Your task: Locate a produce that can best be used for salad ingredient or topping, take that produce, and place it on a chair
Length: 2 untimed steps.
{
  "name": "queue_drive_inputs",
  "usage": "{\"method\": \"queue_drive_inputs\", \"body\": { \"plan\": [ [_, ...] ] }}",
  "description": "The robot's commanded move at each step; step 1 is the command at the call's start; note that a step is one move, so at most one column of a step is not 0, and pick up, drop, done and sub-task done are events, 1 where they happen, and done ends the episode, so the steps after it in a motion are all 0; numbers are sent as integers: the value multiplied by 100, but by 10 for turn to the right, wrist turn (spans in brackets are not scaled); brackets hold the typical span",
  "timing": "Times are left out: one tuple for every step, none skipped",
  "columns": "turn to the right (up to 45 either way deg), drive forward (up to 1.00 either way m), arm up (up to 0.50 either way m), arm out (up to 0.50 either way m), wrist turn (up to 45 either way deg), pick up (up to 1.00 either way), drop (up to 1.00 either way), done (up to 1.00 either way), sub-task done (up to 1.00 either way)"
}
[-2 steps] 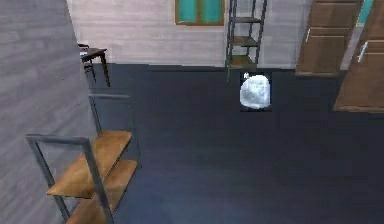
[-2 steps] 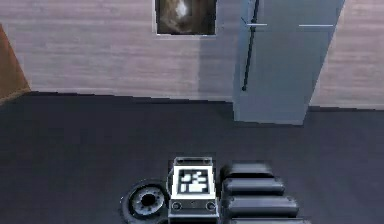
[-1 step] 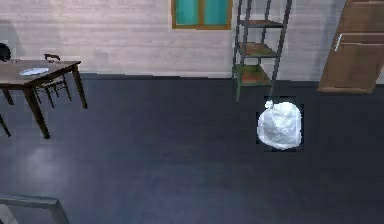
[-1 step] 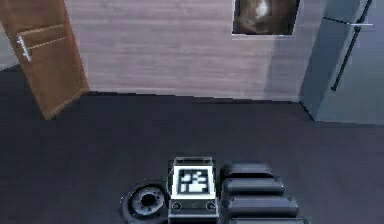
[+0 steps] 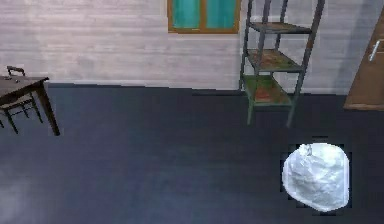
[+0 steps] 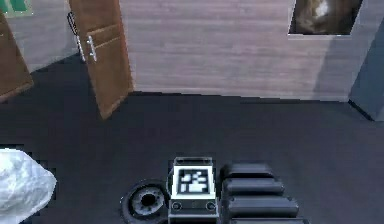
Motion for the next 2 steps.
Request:
{"method": "queue_drive_inputs", "body": {
  "plan": [
    [-330, 0, 0, 0, 0, 0, 0, 0, 0],
    [0, 45, 0, 0, 0, 0, 0, 0, 0]
  ]
}}
